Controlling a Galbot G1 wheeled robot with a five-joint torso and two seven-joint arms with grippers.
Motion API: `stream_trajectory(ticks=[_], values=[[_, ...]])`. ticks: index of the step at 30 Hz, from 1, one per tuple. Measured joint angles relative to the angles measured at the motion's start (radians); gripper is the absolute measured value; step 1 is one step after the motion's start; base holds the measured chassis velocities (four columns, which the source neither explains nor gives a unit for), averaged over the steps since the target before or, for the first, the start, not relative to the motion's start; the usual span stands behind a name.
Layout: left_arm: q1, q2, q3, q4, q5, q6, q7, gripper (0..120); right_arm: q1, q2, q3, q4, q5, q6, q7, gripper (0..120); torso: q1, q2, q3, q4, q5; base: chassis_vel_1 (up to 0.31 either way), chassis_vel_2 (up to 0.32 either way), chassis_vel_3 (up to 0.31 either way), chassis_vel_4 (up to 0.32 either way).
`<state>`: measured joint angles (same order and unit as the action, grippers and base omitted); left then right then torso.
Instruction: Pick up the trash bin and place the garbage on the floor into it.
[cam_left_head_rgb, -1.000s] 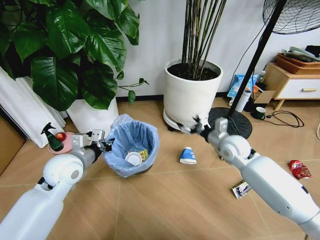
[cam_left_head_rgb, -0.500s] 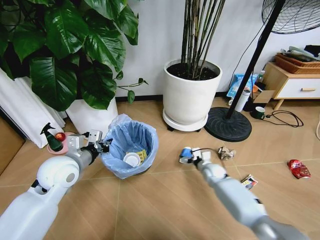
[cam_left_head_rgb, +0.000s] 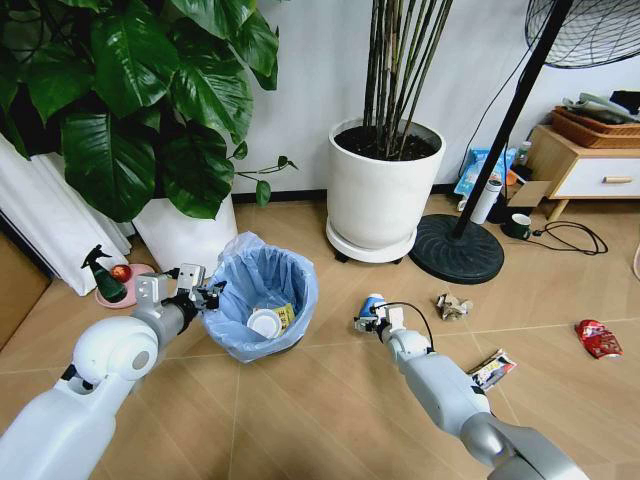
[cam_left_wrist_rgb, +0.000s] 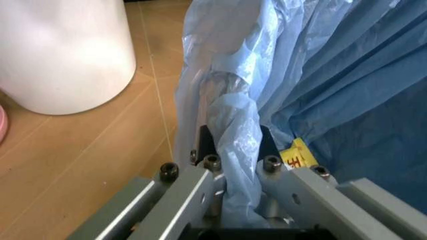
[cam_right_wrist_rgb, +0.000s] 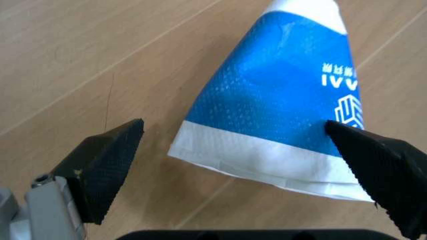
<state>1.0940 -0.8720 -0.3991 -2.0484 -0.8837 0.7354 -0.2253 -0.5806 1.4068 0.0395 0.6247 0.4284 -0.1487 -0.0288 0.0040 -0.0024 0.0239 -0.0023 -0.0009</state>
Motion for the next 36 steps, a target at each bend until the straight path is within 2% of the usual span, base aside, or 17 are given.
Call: stream_trajectory(ticks=[4, 9, 11, 14, 15, 17, 19, 21, 22, 24, 29, 36], values=[[0.0, -0.001, 0.003, 0.002, 0.001, 0.0, 0.001, 0, 0.031, 0.035, 0.04, -0.088, -0.067, 0.025, -0.021, 100, 0.0, 0.0, 0.0, 0.0001, 0.0001, 0.0, 0.0, 0.0, 0.0], [-0.001, 0.0, 0.004, 0.002, 0.001, 0.0, 0.004, 0, 0.043, 0.045, 0.062, -0.119, -0.097, 0.036, -0.029, 100, 0.0, 0.0, 0.0, 0.0002, 0.0, 0.0, 0.0, 0.0, 0.0], [-0.006, 0.0, 0.006, 0.002, 0.001, 0.0, 0.006, 0, 0.046, 0.046, 0.07, -0.123, -0.104, 0.038, -0.033, 93, 0.0, 0.0, 0.0, 0.0001, 0.0, 0.0, 0.0, 0.0, 0.0], [-0.008, 0.0, 0.008, 0.002, 0.001, 0.0, 0.007, 0, 0.046, 0.046, 0.071, -0.123, -0.104, 0.038, -0.033, 90, 0.0, 0.0, 0.0, 0.0001, 0.0, 0.0, 0.0, 0.0, 0.0], [-0.01, 0.0, 0.009, 0.002, 0.001, 0.0, 0.007, 0, 0.046, 0.045, 0.071, -0.122, -0.104, 0.038, -0.034, 80, 0.0, 0.0, 0.0, 0.0001, 0.0, 0.0, 0.0, 0.0, 0.0], [-0.013, -0.001, 0.011, 0.003, 0.001, 0.0, 0.007, 0, 0.046, 0.044, 0.072, -0.121, -0.103, 0.038, -0.034, 77, 0.0, 0.0, 0.0, 0.0, 0.0, 0.0, 0.0, 0.0, 0.0], [-0.022, -0.006, 0.02, 0.008, 0.001, 0.0, 0.007, 0, 0.041, 0.041, 0.075, -0.113, -0.102, 0.038, -0.034, 64, 0.0, 0.0, 0.0, 0.0, -0.0001, 0.0, 0.0, 0.0, 0.0], [-0.032, -0.012, 0.029, 0.012, 0.001, 0.0, 0.005, 0, 0.03, 0.035, 0.074, -0.094, -0.097, 0.038, -0.033, 54, 0.0, 0.0, 0.0, 0.0001, 0.0002, 0.0, 0.0, 0.0, 0.0], [-0.032, -0.012, 0.029, 0.012, 0.001, 0.0, 0.005, 0, 0.03, 0.035, 0.074, -0.094, -0.097, 0.038, -0.033, 54, 0.0, 0.0, 0.0, 0.0001, 0.0002, 0.0, 0.0, 0.0, 0.0], [-0.041, -0.016, 0.039, 0.016, 0.001, 0.0, 0.003, 0, 0.018, 0.031, 0.073, -0.081, -0.094, 0.035, -0.026, 43, 0.0, 0.0, 0.0, 0.0001, 0.0002, 0.0, 0.0, 0.0, 0.0], [-0.043, -0.017, 0.042, 0.016, 0.001, 0.0, 0.002, 0, 0.012, 0.025, 0.071, -0.07, -0.084, 0.03, -0.018, 33, 0.0, 0.0, 0.0, 0.0001, 0.0001, 0.0, 0.0, 0.0, 0.0], [-0.039, -0.018, 0.037, 0.015, 0.005, 0.0, 0.004, 0, -0.001, 0.013, 0.07, -0.046, -0.086, 0.025, -0.008, 13, 0.0, 0.0, 0.0, -0.0002, -0.0003, 0.0, 0.0, 0.0, 0.0]])
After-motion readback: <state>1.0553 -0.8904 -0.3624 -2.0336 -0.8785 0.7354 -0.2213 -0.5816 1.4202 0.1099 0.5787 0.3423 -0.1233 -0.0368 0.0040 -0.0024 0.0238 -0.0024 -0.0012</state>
